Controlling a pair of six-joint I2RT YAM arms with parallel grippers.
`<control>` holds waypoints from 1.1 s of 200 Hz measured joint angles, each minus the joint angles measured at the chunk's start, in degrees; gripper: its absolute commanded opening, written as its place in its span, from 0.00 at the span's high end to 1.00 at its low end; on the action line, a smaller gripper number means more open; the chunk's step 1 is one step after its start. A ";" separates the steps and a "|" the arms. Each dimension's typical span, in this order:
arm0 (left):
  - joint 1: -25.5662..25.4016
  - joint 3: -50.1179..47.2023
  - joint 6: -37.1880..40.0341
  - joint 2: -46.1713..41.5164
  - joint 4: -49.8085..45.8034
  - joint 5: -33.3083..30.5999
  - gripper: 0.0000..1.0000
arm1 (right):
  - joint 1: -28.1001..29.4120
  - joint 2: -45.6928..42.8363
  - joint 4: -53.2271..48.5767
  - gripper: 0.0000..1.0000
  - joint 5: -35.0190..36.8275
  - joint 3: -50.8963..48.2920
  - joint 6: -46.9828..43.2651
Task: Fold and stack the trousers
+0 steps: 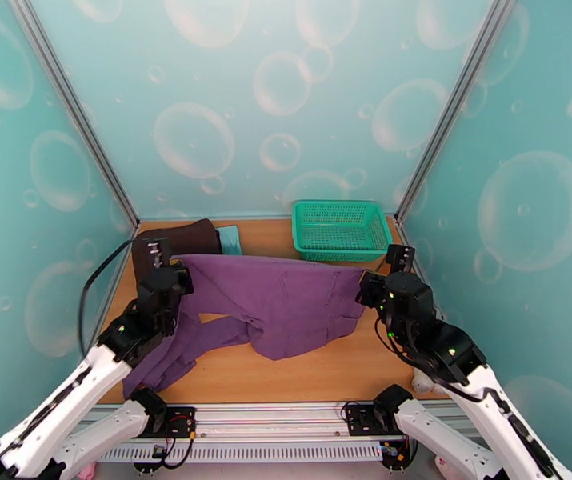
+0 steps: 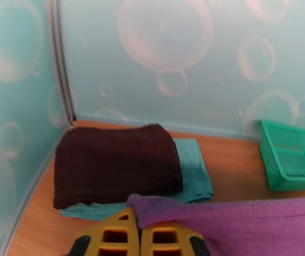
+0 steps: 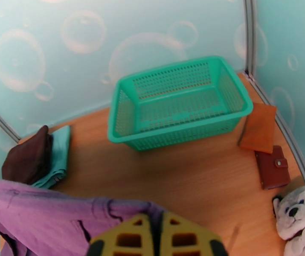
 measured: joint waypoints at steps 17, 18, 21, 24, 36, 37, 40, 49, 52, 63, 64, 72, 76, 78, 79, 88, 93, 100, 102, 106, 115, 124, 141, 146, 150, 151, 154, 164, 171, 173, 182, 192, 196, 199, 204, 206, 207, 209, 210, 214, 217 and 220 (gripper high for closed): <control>1.64 -0.39 -1.03 7.32 3.65 5.33 1.00 | -6.86 1.86 3.61 1.00 -4.28 -3.58 -0.92; 1.70 -0.39 -1.09 7.80 3.96 5.66 1.00 | -7.10 1.90 3.74 1.00 -4.42 -3.76 -0.98; 1.97 -0.42 -1.22 8.98 4.72 6.27 1.00 | -8.35 2.27 4.81 1.00 -5.49 -4.68 -1.20; 2.10 -0.42 -1.33 9.86 5.42 6.80 1.00 | -9.33 2.43 5.81 1.00 -6.34 -5.46 -1.46; 3.02 -0.42 -1.53 13.79 9.09 8.63 1.00 | -12.44 3.17 9.73 1.00 -9.79 -8.59 -2.14; 3.04 -0.42 -1.53 13.94 9.31 8.74 1.00 | -12.57 3.17 10.01 1.00 -9.99 -8.79 -2.21; 3.23 -0.42 -1.55 14.71 10.19 8.92 1.00 | -13.29 3.37 11.28 1.00 -10.88 -9.73 -2.56; 3.82 -0.42 -1.57 16.79 12.41 9.49 1.00 | -14.64 3.72 13.90 1.00 -13.31 -11.61 -2.99; 4.00 -0.42 -1.55 17.25 12.96 9.57 1.00 | -15.06 3.82 14.80 1.00 -14.16 -12.22 -3.19; 4.52 -0.42 -1.49 18.34 14.27 9.99 1.00 | -15.87 3.76 17.29 1.00 -16.81 -13.68 -4.09; 4.55 -0.42 -1.49 18.38 14.32 10.01 1.00 | -15.89 3.72 17.44 1.00 -16.96 -13.77 -4.09; 4.83 -0.42 -1.49 18.32 14.56 10.14 1.00 | -16.09 3.19 18.58 1.00 -18.47 -14.25 -4.55; 4.87 -0.44 -1.42 17.86 14.67 10.21 1.00 | -16.15 2.62 18.97 1.00 -19.19 -14.40 -4.72; 4.92 -0.46 -1.36 17.70 14.71 10.21 1.00 | -16.20 2.32 19.17 1.00 -19.52 -14.49 -4.81; 4.94 -0.46 -1.33 17.59 14.71 10.21 1.00 | -16.20 2.19 19.28 1.00 -19.63 -14.51 -4.87; 5.01 -1.33 -1.33 15.19 15.08 10.54 1.00 | -16.24 -0.07 19.65 1.00 -20.98 -14.56 -5.25; 5.03 -2.19 -1.33 13.31 15.02 10.73 1.00 | -16.28 -1.51 19.76 1.00 -21.73 -14.56 -5.53; 5.01 -3.50 -1.33 9.53 14.34 11.15 1.00 | -16.35 -4.39 19.76 1.00 -22.84 -14.51 -5.81; 4.96 -3.72 -1.33 8.50 14.08 11.32 1.00 | -16.35 -5.05 19.69 1.00 -23.10 -14.45 -5.88; 4.94 -4.31 -1.36 6.19 13.49 11.54 1.00 | -16.35 -6.64 19.56 1.00 -23.78 -14.36 -6.03; 4.70 -4.81 -1.57 0.13 11.41 12.13 1.00 | -16.33 -10.25 18.47 1.00 -25.22 -13.51 -6.25; 4.37 -4.74 -1.81 -5.46 9.94 12.70 1.00 | -16.33 -13.22 16.74 1.00 -26.60 -11.87 -6.47; 3.91 -3.50 -2.62 -14.32 6.73 14.29 1.00 | -16.33 -16.90 13.18 1.00 -29.42 -7.69 -6.67; 3.85 -2.93 -2.71 -16.68 5.75 14.95 1.00 | -16.33 -17.46 12.09 1.00 -30.27 -6.43 -6.67; 3.76 -2.38 -2.82 -18.12 4.79 15.30 1.00 | -16.35 -17.90 11.32 1.00 -31.10 -5.55 -6.67; 3.76 -2.16 -2.84 -18.53 4.39 15.39 1.00 | -16.35 -18.01 10.99 1.00 -31.34 -5.22 -6.67; 3.76 -1.73 -2.86 -19.37 3.72 15.72 1.00 | -16.33 -18.32 10.34 1.00 -31.93 -4.59 -6.67; 3.72 -0.15 -2.93 -22.08 1.44 16.68 1.00 | -16.35 -19.34 8.09 1.00 -33.97 -2.69 -6.64; 3.72 0.87 -3.06 -23.43 -0.11 17.27 1.00 | -16.35 -20.13 6.51 1.00 -35.08 -1.60 -6.64; 3.72 1.16 -3.06 -23.76 -0.55 17.40 1.00 | -16.35 -20.37 6.08 1.00 -35.39 -1.27 -6.64; 3.72 2.58 -3.08 -24.92 -2.47 18.03 1.00 | -16.37 -21.38 3.85 1.00 -36.50 0.37 -6.62; 3.72 4.04 -3.08 -25.35 -3.98 18.40 1.00 | -16.46 -21.97 1.53 1.00 -37.42 2.54 -6.60; 3.72 4.61 -3.08 -25.35 -4.42 18.56 1.00 | -16.57 -22.08 0.74 1.00 -37.75 3.61 -6.60; 3.72 4.96 -3.06 -25.33 -4.72 18.60 1.00 | -16.65 -22.10 0.20 1.00 -37.99 4.33 -6.60; 3.72 5.46 -3.08 -25.27 -5.16 18.78 1.00 | -16.90 -22.08 -0.70 1.00 -38.34 5.81 -6.60; 3.72 5.57 -3.08 -25.27 -5.27 18.78 1.00 | -16.98 -22.05 -0.94 1.00 -38.45 6.34 -6.58; 3.72 5.66 -3.08 -25.24 -5.38 18.80 1.00 | -17.03 -22.05 -1.01 1.00 -38.53 6.49 -6.58; 3.72 5.77 -3.08 -25.20 -5.51 18.82 1.00 | -17.11 -22.03 -1.25 1.00 -38.58 6.97 -6.56; 3.72 5.79 -3.08 -25.18 -5.55 18.82 1.00 | -17.14 -22.03 -1.29 1.00 -38.58 7.13 -6.54; 3.69 5.86 -3.08 -25.16 -5.55 18.84 1.00 | -17.31 -22.03 -1.73 1.00 -38.62 7.89 -6.49; 3.69 5.84 -3.08 -25.16 -5.53 18.86 1.00 | -17.44 -21.97 -2.12 1.00 -38.58 8.44 -6.40; 3.69 5.84 -3.08 -25.11 -5.55 18.95 1.00 | -17.55 -21.94 -2.47 1.00 -38.56 8.92 -6.38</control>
